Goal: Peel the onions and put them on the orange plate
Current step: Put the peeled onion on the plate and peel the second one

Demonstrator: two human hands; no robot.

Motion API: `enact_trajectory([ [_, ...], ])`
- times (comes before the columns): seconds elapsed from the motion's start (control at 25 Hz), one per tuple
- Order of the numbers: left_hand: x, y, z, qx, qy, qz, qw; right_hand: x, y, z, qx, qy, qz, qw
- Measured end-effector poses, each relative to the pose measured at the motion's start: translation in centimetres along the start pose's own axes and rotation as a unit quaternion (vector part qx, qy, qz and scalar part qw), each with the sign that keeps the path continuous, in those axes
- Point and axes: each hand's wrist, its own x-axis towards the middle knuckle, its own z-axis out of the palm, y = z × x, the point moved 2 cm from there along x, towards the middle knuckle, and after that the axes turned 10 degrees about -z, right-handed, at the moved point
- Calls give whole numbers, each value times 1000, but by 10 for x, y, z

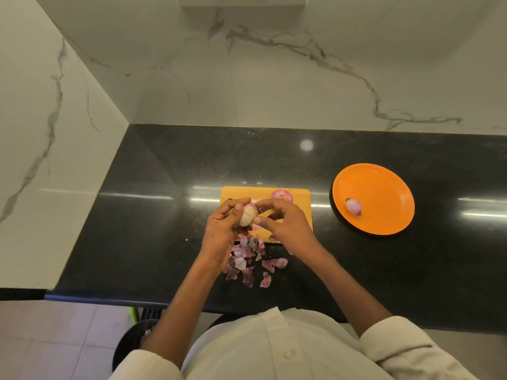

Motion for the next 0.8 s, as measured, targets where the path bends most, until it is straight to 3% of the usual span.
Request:
enact_trajectory([
  [0.2,-2,0,5,4,42,-23,999,-2,-4,-4,2,0,-10,1000],
  [0.36,-3,3,5,-54,75,-42,995,-3,-1,-11,-2,31,1,1000],
  [0.56,-8,4,9,-119,6,-78,990,0,-1,-10,35,36,-2,999],
  [0.8,-10,-1,8,-106,-43,-76,990,5,-10,3,149,-28,44,987],
])
